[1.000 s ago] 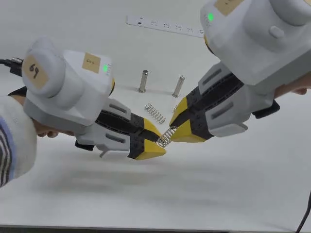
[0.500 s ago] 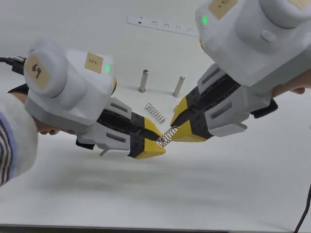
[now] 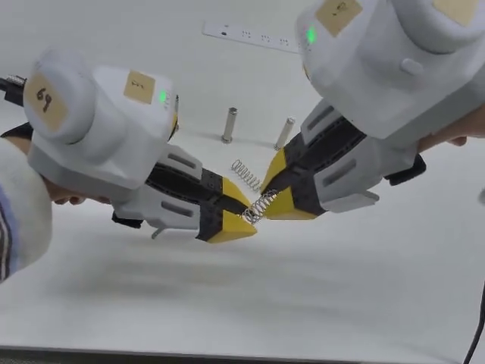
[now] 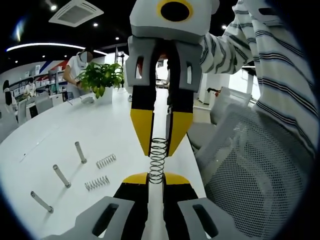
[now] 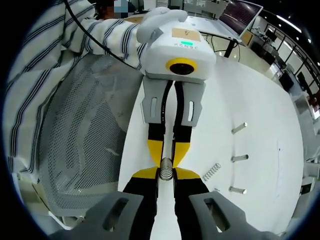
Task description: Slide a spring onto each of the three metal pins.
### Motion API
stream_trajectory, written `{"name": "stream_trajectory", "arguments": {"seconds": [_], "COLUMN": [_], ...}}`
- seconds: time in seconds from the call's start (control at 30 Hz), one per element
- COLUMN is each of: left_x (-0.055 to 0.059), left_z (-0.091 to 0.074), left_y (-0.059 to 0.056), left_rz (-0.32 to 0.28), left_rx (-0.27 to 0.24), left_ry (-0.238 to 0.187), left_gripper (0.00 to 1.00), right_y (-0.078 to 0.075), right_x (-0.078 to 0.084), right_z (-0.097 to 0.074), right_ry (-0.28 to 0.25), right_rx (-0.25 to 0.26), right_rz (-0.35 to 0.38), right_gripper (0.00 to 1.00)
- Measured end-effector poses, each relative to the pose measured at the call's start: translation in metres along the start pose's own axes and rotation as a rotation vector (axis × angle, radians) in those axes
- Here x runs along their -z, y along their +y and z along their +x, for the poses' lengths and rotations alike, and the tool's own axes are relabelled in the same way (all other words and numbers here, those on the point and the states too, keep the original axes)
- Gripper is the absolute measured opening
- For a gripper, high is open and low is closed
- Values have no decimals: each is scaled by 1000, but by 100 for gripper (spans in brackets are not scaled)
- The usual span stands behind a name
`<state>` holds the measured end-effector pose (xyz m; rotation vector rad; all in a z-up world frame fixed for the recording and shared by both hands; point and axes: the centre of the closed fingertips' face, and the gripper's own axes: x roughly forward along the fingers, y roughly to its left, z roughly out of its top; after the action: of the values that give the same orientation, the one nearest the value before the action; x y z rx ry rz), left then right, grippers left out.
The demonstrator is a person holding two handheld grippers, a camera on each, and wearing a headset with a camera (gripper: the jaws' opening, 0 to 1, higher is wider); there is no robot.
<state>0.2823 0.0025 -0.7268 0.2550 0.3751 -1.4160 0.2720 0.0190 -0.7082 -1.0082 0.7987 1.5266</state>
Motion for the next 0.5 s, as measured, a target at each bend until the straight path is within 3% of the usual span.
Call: {"name": "stream_trajectory", "arguments": {"seconds": [0.5], "left_x": [-11], "left_z": [-3], "left_y": [-1], "left_rz": [24], "left_rx": [1], "left_ry": [-24], "left_gripper": [1], "right_y": [4], "right_x": [2], "right_z": [1], "right_ry": [6], "right_rx": [-26], "right_rz": [4], "right_gripper": [9]}}
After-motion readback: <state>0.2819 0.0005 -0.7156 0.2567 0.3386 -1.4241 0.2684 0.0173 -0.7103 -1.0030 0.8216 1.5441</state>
